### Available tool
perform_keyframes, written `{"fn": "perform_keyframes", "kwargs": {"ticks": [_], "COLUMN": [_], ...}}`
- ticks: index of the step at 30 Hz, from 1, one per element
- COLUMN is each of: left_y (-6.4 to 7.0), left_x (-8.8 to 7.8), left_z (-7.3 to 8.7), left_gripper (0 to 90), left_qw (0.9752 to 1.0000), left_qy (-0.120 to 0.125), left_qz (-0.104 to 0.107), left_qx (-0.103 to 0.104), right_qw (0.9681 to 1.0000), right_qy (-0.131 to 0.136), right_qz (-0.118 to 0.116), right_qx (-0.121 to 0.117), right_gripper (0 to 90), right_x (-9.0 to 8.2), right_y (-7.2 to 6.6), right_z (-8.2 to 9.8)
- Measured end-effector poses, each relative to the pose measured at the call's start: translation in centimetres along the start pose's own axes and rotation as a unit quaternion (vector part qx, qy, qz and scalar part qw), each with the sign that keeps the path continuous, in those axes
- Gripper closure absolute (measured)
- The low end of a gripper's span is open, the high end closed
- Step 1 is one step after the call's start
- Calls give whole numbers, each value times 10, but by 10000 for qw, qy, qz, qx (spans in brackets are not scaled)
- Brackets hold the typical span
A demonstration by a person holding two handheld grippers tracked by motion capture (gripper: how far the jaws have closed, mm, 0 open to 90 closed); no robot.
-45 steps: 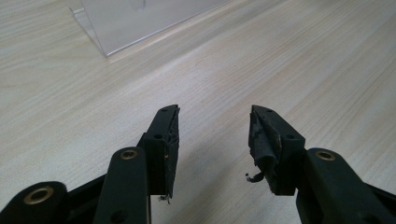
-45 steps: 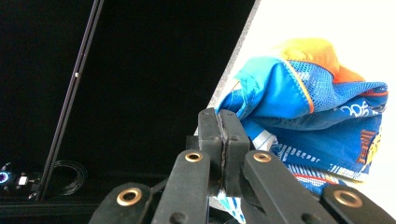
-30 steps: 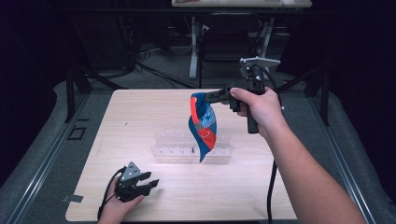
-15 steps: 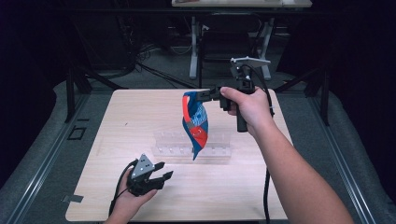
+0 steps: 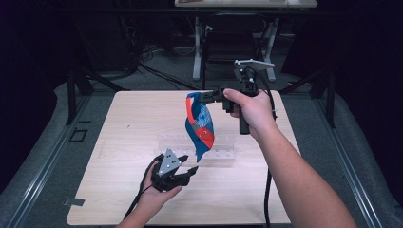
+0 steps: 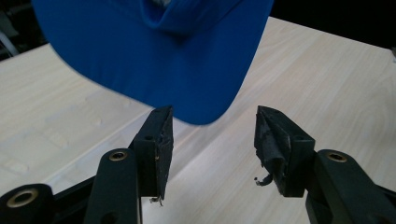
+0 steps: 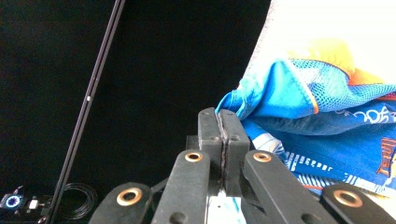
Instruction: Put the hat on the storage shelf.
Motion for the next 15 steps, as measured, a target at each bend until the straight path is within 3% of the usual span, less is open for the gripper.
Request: {"fn": "perform_keyframes", "kwargs": {"ticks": [9,15], "left_y": [6,1], "left_x": [15,17], "left_z": [-15,-13], "left_gripper": [567,731], "left_qw": [9996,9991], "left_qy": [-129,-277], "left_qz": [-231,-268], "left_qx": [69,151], "right_qw": [10000,10000], "right_qy": [2,10], "right_qz": [-25,-18], "right_qx": [7,12], "right_gripper": [900,900], "right_x": [0,0], "right_y": [2,3], "right_z": [1,1]}}
Point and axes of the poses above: each handheld gripper's, and its own axes: x roughly forward along the jaws, z roughly out of its underside, y roughly to its right, the point moved 3 cm from there along x, roughly forward along the jaws, and after that the axes turned 14 degrees about x, right-handed, at the moved point
